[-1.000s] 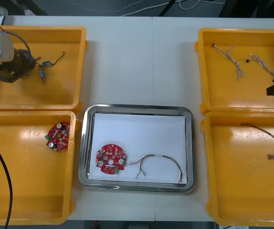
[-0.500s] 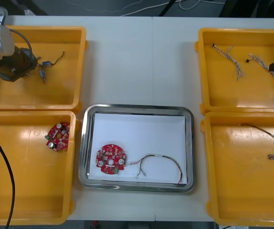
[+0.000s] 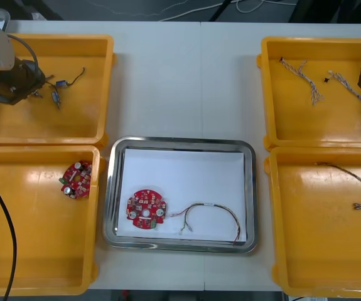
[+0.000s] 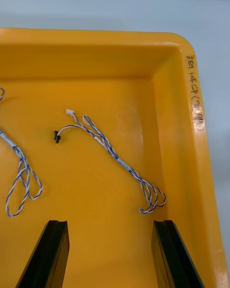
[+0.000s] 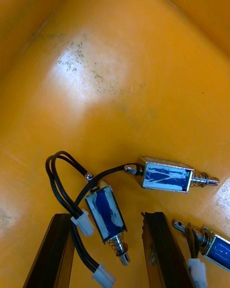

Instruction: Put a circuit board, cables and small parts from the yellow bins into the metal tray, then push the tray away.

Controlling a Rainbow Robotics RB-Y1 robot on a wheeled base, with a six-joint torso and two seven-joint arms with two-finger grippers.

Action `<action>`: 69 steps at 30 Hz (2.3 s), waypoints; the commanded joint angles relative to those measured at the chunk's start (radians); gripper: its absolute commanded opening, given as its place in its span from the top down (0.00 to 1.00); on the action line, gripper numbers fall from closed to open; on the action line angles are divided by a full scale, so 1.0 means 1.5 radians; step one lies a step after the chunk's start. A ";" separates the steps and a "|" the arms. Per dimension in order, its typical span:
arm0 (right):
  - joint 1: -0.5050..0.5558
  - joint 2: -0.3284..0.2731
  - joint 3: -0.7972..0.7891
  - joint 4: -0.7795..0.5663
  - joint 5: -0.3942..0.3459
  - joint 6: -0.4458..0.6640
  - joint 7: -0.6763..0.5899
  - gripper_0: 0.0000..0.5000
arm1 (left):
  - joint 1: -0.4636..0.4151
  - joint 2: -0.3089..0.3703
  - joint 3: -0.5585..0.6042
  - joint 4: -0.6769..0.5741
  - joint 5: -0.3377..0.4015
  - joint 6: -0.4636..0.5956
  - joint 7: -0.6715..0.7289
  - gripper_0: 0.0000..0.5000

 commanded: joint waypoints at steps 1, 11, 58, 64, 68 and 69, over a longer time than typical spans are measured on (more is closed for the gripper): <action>-0.024 -0.027 0.022 0.030 0.023 -0.045 -0.072 0.00 | -0.035 0.037 -0.005 0.011 0.002 -0.005 -0.036 0.17; -0.065 -0.026 0.094 0.120 0.075 -0.106 -0.231 0.00 | -0.037 0.038 -0.005 0.043 0.006 -0.038 -0.043 0.18; -0.077 0.033 0.146 0.263 0.106 -0.172 -0.474 0.00 | 0.032 0.040 0.000 -0.406 0.072 0.445 -0.055 1.00; -0.077 0.046 0.146 0.268 0.122 -0.175 -0.483 0.00 | 0.083 0.037 -0.032 -0.532 0.116 0.497 -0.030 1.00; -0.077 0.046 0.146 0.279 0.125 -0.194 -0.487 0.00 | 0.110 0.037 -0.053 -0.601 0.167 0.497 0.011 1.00; -0.077 0.047 0.146 0.282 0.125 -0.200 -0.488 0.00 | 0.113 0.037 -0.056 -0.610 0.173 0.497 0.019 1.00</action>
